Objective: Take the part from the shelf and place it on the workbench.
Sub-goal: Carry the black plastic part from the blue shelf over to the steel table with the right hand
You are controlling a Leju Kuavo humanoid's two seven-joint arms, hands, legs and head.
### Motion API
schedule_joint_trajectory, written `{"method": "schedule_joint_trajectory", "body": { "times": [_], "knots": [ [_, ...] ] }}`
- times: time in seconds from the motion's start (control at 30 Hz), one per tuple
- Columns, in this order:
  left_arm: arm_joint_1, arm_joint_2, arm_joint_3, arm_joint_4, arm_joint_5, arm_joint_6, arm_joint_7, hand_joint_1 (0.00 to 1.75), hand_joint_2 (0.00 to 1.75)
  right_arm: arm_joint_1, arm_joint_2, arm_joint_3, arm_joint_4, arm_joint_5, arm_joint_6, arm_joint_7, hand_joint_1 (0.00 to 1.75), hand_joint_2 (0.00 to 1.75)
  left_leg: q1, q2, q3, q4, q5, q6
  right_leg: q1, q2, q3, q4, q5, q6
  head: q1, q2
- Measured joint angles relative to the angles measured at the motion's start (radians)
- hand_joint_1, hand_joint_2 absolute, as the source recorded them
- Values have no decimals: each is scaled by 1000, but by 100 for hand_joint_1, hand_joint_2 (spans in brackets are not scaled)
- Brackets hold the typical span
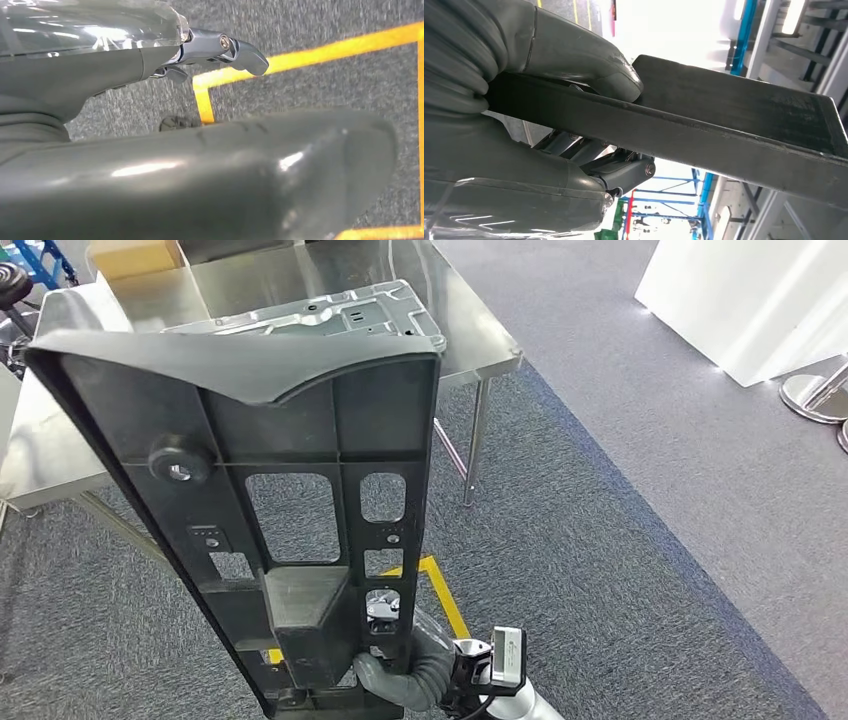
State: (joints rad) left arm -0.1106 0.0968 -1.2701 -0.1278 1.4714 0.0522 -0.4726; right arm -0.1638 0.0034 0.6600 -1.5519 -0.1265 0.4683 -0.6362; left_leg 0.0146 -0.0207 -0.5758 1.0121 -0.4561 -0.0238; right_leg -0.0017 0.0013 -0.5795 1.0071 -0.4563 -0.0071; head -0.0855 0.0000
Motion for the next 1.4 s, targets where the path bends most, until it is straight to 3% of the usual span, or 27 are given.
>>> {"method": "schedule_joint_trajectory", "body": {
  "times": [0.07, 0.13, 0.17, 0.2, 0.23, 0.27, 0.33, 0.37, 0.4, 0.53, 0.6, 0.67, 0.7, 0.73, 0.77, 0.83, 0.87, 0.9, 1.0, 1.07, 1.17, 1.2, 1.23, 1.27, 1.33, 1.4],
  "knots": [
    [-1, 0, -1, 0, 0, -2, 0, 0, 0, 0, 0, 0, -1, 0, -1, -4, 175, 175, 2, 6, -23, 57, -37, -8, -4, -3, 6, -9, 3, -11, 0, 0],
    [-1, 1, -1, 0, 0, -2, 0, 0, 0, 0, -1, 0, 0, 0, -1, -7, 175, 175, 3, 11, -83, 186, -99, -14, -2, -6, 7, -9, 1, -17, 0, 0],
    [0, 1, -2, 0, 0, -3, 0, 0, 0, 1, -1, 0, 0, 0, -1, -7, 175, 175, 4, 12, -113, 246, -120, -16, -1, -7, 7, -9, 0, -18, 0, 0],
    [1, 2, -2, 0, 0, -3, 0, 0, 0, 2, -2, 0, 0, 0, -2, -7, 175, 175, 4, 12, -128, 276, -123, -17, 0, -7, 8, -8, 0, -18, 0, 0],
    [2, 2, -2, 0, 0, -4, 0, 0, 0, 2, -2, 0, 0, 0, -2, -7, 175, 175, 4, 12, -126, 268, -107, -17, 0, -7, 9, -8, -1, -18, 0, 0],
    [1, 2, -2, 0, 0, -5, 0, 0, 0, 2, -2, 0, 0, 0, -2, -7, 175, 175, 4, 13, -105, 223, -75, -16, 1, -7, 10, -7, -3, -18, 0, 0],
    [-1, 4, -3, 0, 0, -6, 0, 0, 0, 2, -2, -1, 0, 0, -3, -7, 175, 175, 1, 16, -40, 90, -13, -9, 3, -7, 14, -2, -8, -13, 0, 0],
    [-3, 5, -4, 0, 0, -7, 0, 0, 0, 2, -2, -1, 0, 0, -3, -7, 175, 175, -1, 17, -16, 41, 1, -3, 5, -7, 13, 1, -11, -8, 0, 0],
    [-4, 6, -5, 0, 0, -7, 0, 0, 0, 1, -2, -1, 0, 0, -3, -7, 175, 175, -3, 18, -3, 14, 4, 2, 7, -7, 12, 3, -12, -4, 0, 0],
    [-2, 7, -8, 0, 0, -8, -1, 0, 0, -1, -2, -2, -1, -1, -3, -7, 175, 175, 0, 15, 5, -6, 3, 23, 6, -8, 6, 21, -28, 17, 0, 0],
    [-3, 6, -8, 0, 0, -9, -2, 0, 0, -3, -2, -2, -2, -3, -3, -7, 175, 175, 3, 15, 9, -12, 5, 32, 3, -6, -36, 111, -77, 28, 0, 0],
    [-3, 6, -9, 0, 0, -9, -2, 0, 0, -4, -4, -2, -1, -4, -2, -7, 175, 175, 2, 15, 10, -12, 1, 37, -1, -5, -108, 245, -130, 34, 0, 0],
    [-2, 6, -9, 0, 0, -9, -2, 0, 0, -3, -5, -2, 0, -4, -2, -7, 175, 175, 2, 14, 12, -11, 0, 37, -4, -5, -132, 285, -135, 36, 0, 0],
    [-2, 7, -9, 0, 0, -9, -2, 0, 0, -3, -5, -2, 1, -5, -1, -7, 175, 175, 2, 13, 14, -11, -3, 37, -6, -5, -139, 289, -121, 37, 0, 0],
    [-1, 6, -9, 0, 0, -9, -2, 0, 0, -4, -6, -2, 1, -6, -1, -7, 175, 175, 2, 11, 19, -11, -6, 35, -9, -5, -126, 252, -89, 37, 0, 0],
    [-1, 6, -9, 0, 0, -9, -3, 0, 0, -7, -6, -2, 1, -8, 0, -7, 175, 175, 1, 7, 28, -8, -15, 27, -11, -5, -66, 118, -17, 33, 0, 0],
    [-1, 6, -9, 0, 0, -8, -4, 0, 0, -10, -6, -2, 2, -9, 0, -7, 175, 175, -1, 6, 30, -7, -19, 22, -10, -4, -42, 63, 3, 29, 0, 0],
    [-1, 6, -9, 0, 0, -8, -4, 0, 0, -12, -6, -2, 2, -10, 0, -7, 175, 175, -2, 5, 31, -6, -23, 16, -9, -3, -28, 30, 10, 24, 0, 0],
    [-2, 7, -9, 0, 0, -7, -5, 0, 0, -16, -6, -2, 3, -16, 0, -7, 175, 175, -1, 6, 34, -7, -31, -2, -6, -2, -21, 14, 3, 5, 0, 0],
    [-3, 7, -9, 0, 0, -7, -6, 0, 0, -21, -4, -2, 3, -18, 1, -7, 175, 175, 2, 10, 19, 33, -54, -12, -8, -3, -10, 7, 0, -9, 0, 0],
    [-1, 8, -9, 0, 0, -7, -6, 0, 0, -26, -2, -1, 5, -19, 1, -7, 175, 175, 4, 14, -79, 219, -126, -20, -5, -6, 6, 4, -12, -22, 0, 0],
    [0, 8, -9, 0, 0, -7, -6, 0, 0, -26, -2, -1, 7, -19, 1, -6, 175, 175, 4, 14, -111, 267, -133, -21, -2, -5, 12, 4, -16, -24, 0, 0],
    [1, 8, -9, 0, 0, -6, -7, 0, 0, -25, -2, -1, 8, -20, 1, -6, 175, 175, 3, 14, -128, 281, -121, -20, 0, -4, 18, 4, -21, -24, 0, 0],
    [2, 8, -9, 0, 0, -6, -7, 0, 0, -25, -2, -1, 9, -21, 1, -6, 175, 175, 3, 14, -125, 255, -89, -17, 2, -4, 26, 4, -27, -25, 0, 0],
    [2, 9, -9, 0, 0, -5, -7, 0, 0, -26, -2, -1, 9, -22, 0, -6, 175, 175, -1, 15, -79, 128, -7, -4, 5, -4, 43, 4, -39, -23, 0, 0],
    [1, 11, -9, 0, 0, -4, -8, 0, 0, -26, -2, -1, 9, -23, 0, -6, 175, 175, -8, 17, -37, 31, 29, 9, 8, -3, 50, 5, -49, -16, 0, 0]
  ]
}}
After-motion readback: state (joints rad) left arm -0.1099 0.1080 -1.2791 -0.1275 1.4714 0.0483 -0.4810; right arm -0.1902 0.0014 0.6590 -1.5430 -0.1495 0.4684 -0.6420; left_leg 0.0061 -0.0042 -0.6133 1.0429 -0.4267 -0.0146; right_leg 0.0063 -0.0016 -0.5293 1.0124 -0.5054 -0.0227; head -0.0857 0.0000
